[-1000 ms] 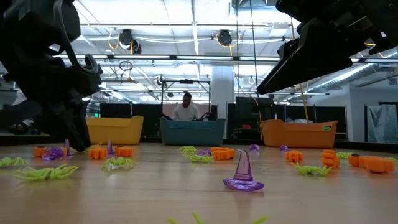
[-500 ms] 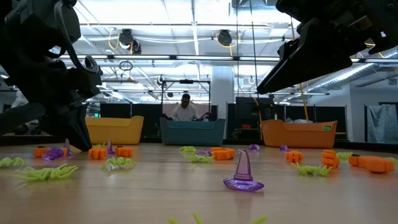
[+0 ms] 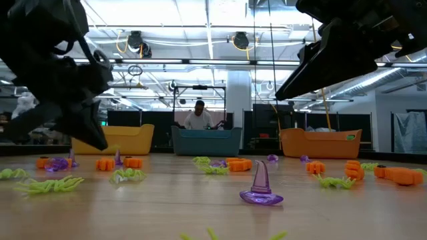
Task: Sort Halloween decoration
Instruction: Put the green spider toy into the blue bin
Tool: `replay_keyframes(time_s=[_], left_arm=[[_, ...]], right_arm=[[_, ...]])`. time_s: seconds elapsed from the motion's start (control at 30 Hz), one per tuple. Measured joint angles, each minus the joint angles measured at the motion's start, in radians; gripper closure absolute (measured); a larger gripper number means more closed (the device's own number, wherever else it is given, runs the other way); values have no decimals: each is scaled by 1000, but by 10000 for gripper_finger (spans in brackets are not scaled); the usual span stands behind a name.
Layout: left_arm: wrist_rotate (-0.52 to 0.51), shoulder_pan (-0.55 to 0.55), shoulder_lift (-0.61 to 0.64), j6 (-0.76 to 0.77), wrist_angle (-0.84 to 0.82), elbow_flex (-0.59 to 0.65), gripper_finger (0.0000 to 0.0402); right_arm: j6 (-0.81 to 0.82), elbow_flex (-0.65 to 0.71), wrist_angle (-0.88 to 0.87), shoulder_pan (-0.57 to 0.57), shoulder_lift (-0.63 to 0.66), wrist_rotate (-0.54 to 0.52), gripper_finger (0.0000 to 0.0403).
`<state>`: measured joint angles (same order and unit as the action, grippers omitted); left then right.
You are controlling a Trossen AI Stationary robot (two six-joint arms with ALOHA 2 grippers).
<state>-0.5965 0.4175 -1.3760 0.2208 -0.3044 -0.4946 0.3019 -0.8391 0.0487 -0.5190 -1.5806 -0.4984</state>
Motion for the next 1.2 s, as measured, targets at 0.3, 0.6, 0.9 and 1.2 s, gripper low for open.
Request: replay_keyframes(time_s=[0.3, 0.6, 0.9, 1.2], left_arm=[[-31, 1, 93, 1, 16, 0, 401], [-46, 2, 227, -167, 227, 0, 401], [86, 2, 266, -336, 498, -2, 401], [176, 3, 260, -341, 620, -2, 401]], right_arm=[[-20, 0, 48, 0, 0, -3, 232], [-34, -1, 63, 0, 0, -3, 232], [-79, -1, 131, 0, 0, -7, 232], [-215, -1, 356, 3, -108, -54, 232]])
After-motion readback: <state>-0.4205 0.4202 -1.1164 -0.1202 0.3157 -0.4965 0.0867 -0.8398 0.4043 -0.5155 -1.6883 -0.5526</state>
